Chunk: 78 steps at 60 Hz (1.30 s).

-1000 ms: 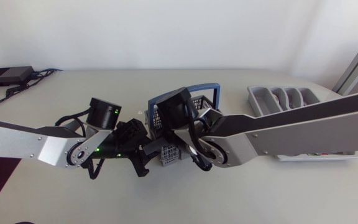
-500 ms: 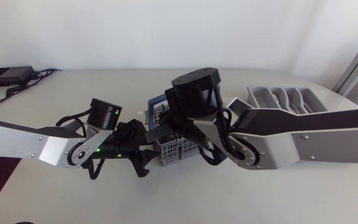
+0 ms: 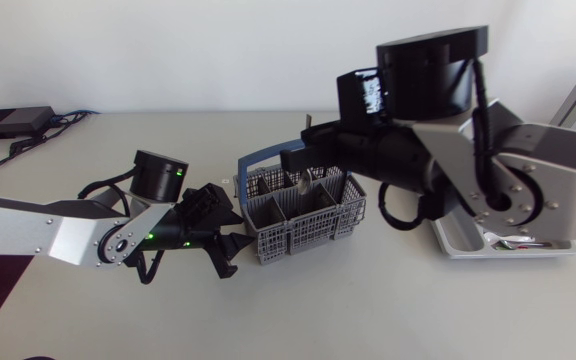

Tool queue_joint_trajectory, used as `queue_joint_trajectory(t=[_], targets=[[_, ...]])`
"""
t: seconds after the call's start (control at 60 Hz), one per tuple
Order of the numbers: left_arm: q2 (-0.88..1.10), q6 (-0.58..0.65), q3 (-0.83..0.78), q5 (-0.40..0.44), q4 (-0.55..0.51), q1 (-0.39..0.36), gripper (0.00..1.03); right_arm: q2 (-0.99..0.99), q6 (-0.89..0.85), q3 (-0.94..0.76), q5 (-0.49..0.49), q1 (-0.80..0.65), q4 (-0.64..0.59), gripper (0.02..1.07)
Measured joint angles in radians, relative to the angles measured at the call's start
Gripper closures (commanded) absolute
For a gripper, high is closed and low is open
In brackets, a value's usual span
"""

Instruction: Sort the cutlery from the basket into the organizer compartments.

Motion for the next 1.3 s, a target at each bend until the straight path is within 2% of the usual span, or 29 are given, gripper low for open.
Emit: queue_joint_trajectory(t=[0.217, 0.35, 0.517, 0.75, 1.017, 1.3], targets=[[-0.016, 0.0, -0.003, 0.0, -0.006, 0.0, 0.46, -0.126, 0.05, 0.0, -0.169, -0.192, -0.128, 1.01], [-0.026, 0.0, -0.004, -0.005, -0.005, 0.0, 0.46, -0.203, 0.091, -0.011, -0.322, -0.371, -0.184, 1.01], [-0.026, 0.0, -0.005, -0.012, -0.005, 0.0, 0.46, -0.256, 0.133, -0.085, -0.52, -0.613, -0.219, 1.01], [-0.026, 0.0, -0.005, -0.012, -0.005, 0.0, 0.46, -0.259, 0.142, -0.163, -0.729, -0.895, -0.251, 1.01], [-0.026, 0.0, -0.005, -0.012, -0.005, 0.01, 0.46, -0.262, 0.126, -0.19, -0.835, -1.187, -0.321, 1.01], [-0.026, 0.0, -0.005, -0.012, -0.005, 0.011, 0.46, -0.172, 0.084, -0.202, -0.871, -1.462, -0.344, 1.01]])
